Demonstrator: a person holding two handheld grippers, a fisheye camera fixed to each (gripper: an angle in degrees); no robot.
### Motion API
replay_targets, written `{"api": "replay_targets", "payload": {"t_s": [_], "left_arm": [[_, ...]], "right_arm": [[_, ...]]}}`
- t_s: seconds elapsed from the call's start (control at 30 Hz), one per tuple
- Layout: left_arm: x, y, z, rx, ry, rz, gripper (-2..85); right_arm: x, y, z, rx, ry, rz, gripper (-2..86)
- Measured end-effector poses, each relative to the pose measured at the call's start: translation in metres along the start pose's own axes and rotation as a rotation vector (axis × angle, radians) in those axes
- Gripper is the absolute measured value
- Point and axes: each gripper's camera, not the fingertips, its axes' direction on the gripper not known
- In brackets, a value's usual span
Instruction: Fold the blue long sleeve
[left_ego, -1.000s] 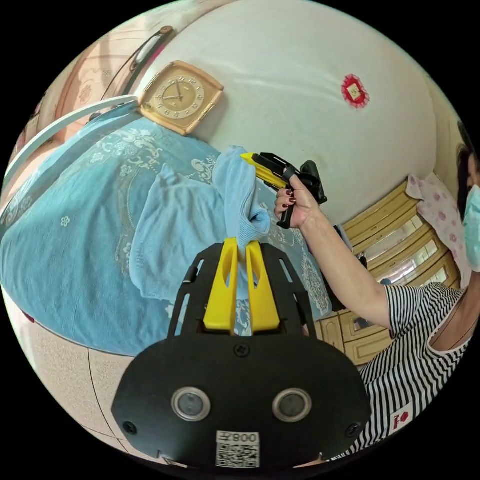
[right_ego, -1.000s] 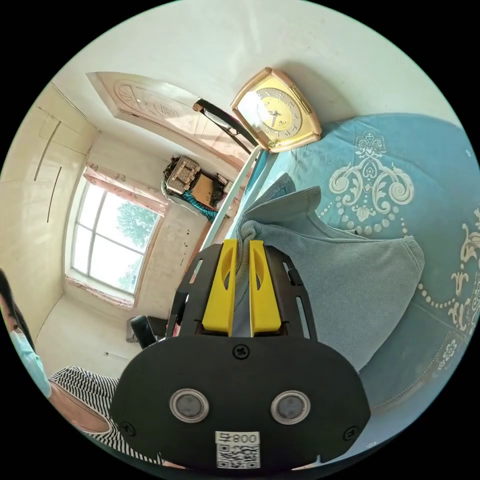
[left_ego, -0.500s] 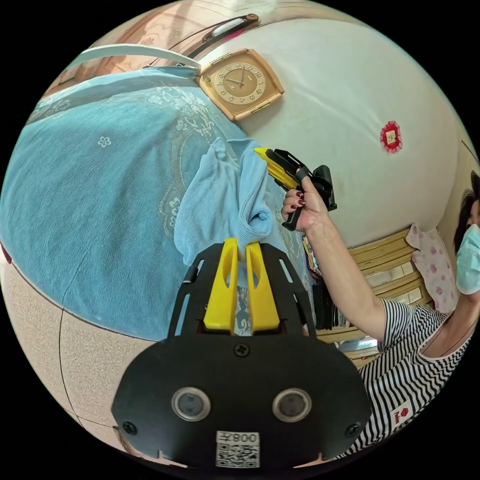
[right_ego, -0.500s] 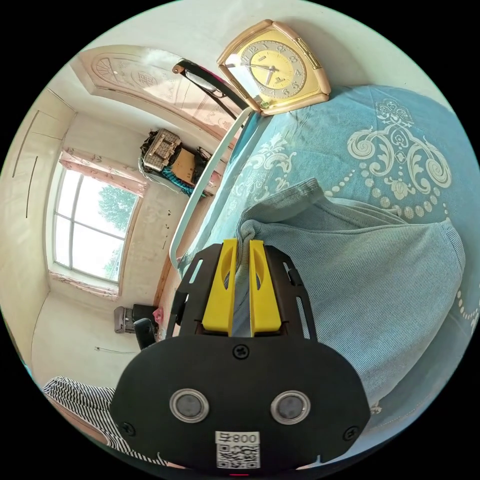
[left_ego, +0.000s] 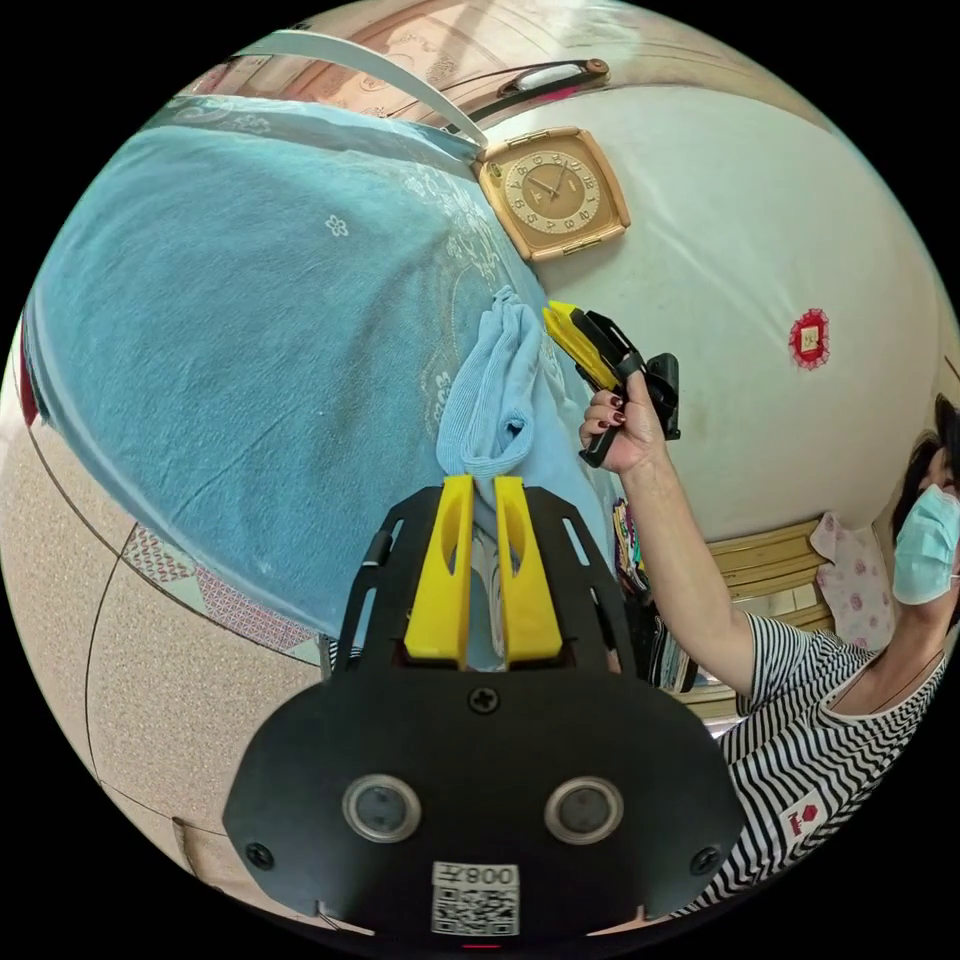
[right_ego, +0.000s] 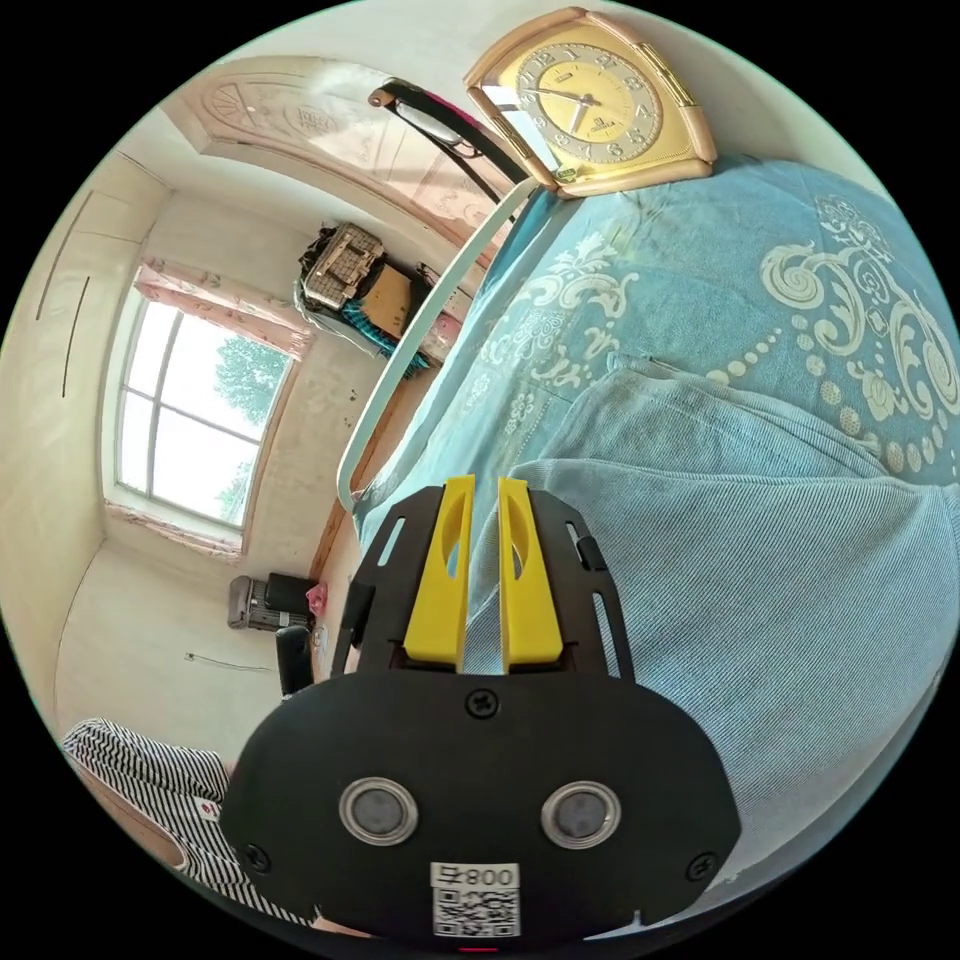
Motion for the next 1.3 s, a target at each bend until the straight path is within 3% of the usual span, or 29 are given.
{"api": "replay_targets", "payload": {"t_s": [0.17,0.23,0.4,0.53,0.77,0.9,1.0,1.13,1.23,1.3], "left_arm": [[0.035,0.013,-0.026,0.057,-0.171,0.065,0.9],[0.05,0.016,-0.029,0.072,-0.2,0.105,0.6],[0.088,0.006,0.01,-0.022,-0.198,0.272,0.3],[0.097,0.006,0.059,-0.101,-0.381,0.344,0.2],[0.099,0.022,0.057,-0.076,-0.31,0.285,0.2],[0.118,0.034,0.044,-0.038,-0.268,0.305,0.2],[0.117,0.042,0.055,-0.076,-0.335,0.296,0.2],[0.108,0.053,0.063,-0.074,-0.287,0.258,0.2],[0.12,0.063,0.067,-0.085,-0.322,0.284,0.1],[0.125,0.067,0.071,-0.095,-0.331,0.293,0.2]], "right_arm": [[-0.011,0.027,-0.027,0.023,0.039,-0.121,0.9],[-0.003,0.037,-0.026,-0.001,0.167,-0.119,0.4],[0.02,0.037,0.008,-0.166,0.24,-0.079,0.2],[0.025,0.033,0.022,-0.23,0.293,-0.081,0.1],[0.025,0.045,-0.015,-0.181,0.234,-0.088,0.1],[0.02,0.094,-0.094,-0.05,0.114,-0.127,0.1],[0.021,0.145,-0.133,-0.018,0.002,-0.115,0.1],[0.029,0.205,-0.134,-0.135,0.053,-0.044,0.1],[0.029,0.227,-0.154,-0.069,-0.002,-0.027,0.1],[0.031,0.23,-0.155,-0.088,0.088,-0.019,0.1]]}}
